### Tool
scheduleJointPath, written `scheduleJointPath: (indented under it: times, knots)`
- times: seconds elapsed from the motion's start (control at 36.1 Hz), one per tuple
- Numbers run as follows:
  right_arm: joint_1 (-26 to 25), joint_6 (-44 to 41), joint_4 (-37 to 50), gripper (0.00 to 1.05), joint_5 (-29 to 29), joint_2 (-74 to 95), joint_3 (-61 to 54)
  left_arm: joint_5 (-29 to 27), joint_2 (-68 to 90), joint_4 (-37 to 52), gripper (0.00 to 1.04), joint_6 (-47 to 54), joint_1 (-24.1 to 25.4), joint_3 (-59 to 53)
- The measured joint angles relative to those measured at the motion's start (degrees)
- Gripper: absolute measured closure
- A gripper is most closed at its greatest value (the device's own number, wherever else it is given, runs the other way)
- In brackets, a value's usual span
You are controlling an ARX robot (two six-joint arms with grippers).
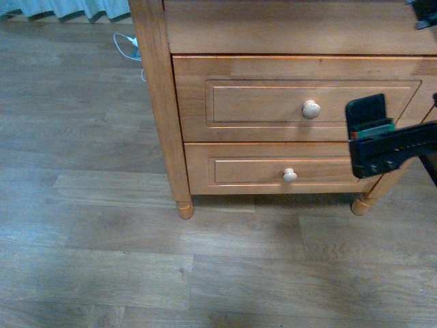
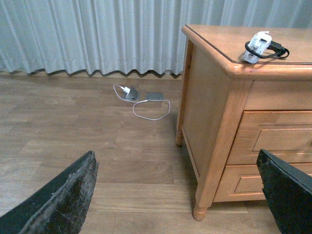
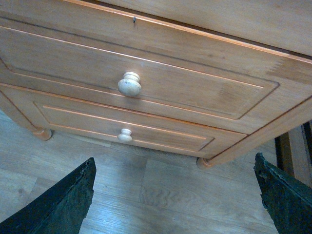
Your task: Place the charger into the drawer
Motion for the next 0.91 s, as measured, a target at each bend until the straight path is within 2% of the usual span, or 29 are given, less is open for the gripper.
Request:
scheduleJointPath:
  times: [0.28,0.61,0.91]
  knots:
    - [1.79,-0.68,8.07,0.09,4.09,18.45,10.38,0.0,0.0,0.0,0.06,0.0,0.0,0.0]
    - [1.84,-0.63,10.49,0.09,6.32,30.16,19.41,0.0,0.0,0.0,0.06,0.0,0.0,0.0]
    - [1.64,-0.31,11.47,0.09,6.84,34.51,22.97,0.0,0.0,0.0,0.06,0.0,0.0,0.0]
